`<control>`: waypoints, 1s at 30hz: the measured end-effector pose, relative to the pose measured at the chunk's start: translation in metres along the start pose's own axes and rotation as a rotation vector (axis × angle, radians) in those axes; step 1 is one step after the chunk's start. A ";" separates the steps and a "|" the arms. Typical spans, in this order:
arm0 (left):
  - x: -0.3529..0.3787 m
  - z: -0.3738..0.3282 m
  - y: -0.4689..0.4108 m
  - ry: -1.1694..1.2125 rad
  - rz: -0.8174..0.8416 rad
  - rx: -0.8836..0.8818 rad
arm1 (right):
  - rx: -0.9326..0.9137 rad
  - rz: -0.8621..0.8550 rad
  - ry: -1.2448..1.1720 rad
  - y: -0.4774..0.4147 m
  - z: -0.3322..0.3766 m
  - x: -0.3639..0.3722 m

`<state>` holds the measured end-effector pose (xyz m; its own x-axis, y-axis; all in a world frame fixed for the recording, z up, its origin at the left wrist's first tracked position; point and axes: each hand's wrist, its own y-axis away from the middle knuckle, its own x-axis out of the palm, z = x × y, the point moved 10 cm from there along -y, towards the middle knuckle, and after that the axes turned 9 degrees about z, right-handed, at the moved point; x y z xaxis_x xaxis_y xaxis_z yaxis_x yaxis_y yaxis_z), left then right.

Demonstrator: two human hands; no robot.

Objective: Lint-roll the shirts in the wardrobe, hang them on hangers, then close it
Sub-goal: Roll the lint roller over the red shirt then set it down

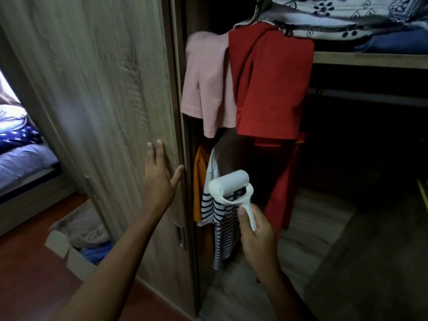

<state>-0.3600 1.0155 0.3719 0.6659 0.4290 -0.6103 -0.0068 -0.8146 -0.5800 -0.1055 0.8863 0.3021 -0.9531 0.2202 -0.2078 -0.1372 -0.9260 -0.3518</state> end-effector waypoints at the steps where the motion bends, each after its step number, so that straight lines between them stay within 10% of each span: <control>1: 0.000 0.000 0.000 -0.007 0.004 0.004 | -0.005 -0.019 -0.013 0.000 0.001 -0.005; 11: -0.012 -0.085 0.030 -0.022 -0.204 0.244 | -0.015 -0.268 -0.164 0.011 0.004 -0.070; 21: 0.136 -0.169 0.074 0.111 0.409 0.134 | 0.081 -0.312 -0.302 0.002 -0.022 -0.128; 30: 0.155 -0.158 0.074 0.226 0.414 0.077 | 0.147 -0.202 -0.218 -0.063 -0.037 -0.152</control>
<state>-0.1394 0.9605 0.3197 0.7413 -0.0281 -0.6706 -0.3551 -0.8642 -0.3564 0.0580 0.9227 0.3225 -0.9358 0.3475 0.0590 -0.3516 -0.9082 -0.2271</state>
